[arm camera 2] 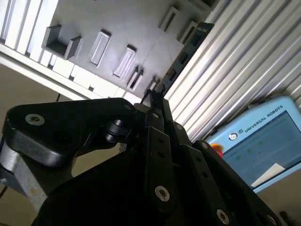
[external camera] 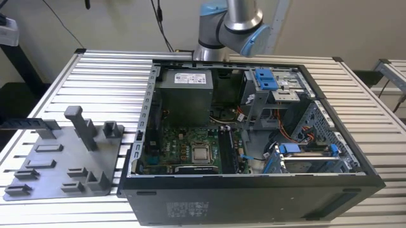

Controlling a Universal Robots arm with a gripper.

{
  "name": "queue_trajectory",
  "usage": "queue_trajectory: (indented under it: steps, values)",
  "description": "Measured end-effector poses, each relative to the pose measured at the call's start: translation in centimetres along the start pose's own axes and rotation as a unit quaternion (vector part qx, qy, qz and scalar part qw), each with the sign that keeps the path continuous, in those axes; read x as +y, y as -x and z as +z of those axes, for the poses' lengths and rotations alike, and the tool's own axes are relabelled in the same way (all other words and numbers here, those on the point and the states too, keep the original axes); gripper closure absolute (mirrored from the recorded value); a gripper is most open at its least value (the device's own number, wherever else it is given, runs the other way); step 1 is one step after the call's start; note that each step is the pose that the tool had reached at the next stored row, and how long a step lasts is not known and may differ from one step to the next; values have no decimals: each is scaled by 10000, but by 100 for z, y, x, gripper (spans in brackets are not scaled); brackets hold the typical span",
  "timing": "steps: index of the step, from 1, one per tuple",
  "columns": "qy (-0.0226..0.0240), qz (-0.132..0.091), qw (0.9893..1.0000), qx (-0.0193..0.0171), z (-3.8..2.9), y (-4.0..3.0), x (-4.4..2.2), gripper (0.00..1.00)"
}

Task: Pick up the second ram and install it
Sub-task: 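Pick up the second ram and move it above second insertion slot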

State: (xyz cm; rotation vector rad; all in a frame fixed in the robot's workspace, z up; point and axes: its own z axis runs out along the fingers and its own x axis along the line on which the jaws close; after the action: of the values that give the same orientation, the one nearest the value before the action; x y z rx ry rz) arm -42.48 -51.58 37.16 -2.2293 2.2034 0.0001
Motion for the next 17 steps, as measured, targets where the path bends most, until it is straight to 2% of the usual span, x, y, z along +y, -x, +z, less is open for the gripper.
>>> queue_trajectory:
  steps: [17]
  values:
    - [11,0,10000,0,-255,1,-1,86]
